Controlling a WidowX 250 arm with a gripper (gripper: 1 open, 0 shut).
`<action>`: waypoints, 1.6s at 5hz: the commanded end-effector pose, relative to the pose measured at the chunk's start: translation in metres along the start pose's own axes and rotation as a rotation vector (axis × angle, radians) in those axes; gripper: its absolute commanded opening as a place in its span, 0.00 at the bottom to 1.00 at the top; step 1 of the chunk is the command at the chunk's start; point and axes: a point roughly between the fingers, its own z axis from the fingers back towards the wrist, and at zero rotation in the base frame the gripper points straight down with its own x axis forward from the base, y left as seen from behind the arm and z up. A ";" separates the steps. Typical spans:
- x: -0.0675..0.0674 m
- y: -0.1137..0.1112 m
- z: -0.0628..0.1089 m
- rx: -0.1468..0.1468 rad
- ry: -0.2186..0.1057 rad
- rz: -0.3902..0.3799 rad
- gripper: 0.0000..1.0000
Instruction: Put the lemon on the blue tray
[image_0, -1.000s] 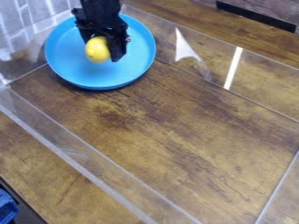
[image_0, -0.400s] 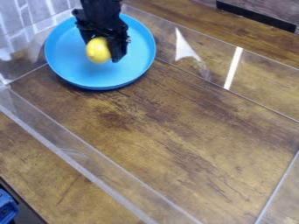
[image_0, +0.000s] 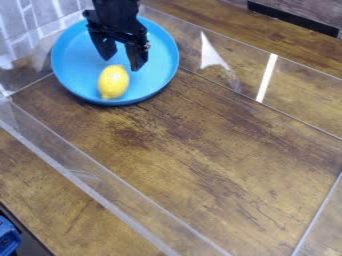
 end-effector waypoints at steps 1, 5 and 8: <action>0.015 0.013 0.018 0.023 -0.059 0.019 1.00; 0.020 0.015 0.003 0.027 -0.038 0.025 1.00; 0.031 0.020 -0.006 0.030 -0.040 0.026 1.00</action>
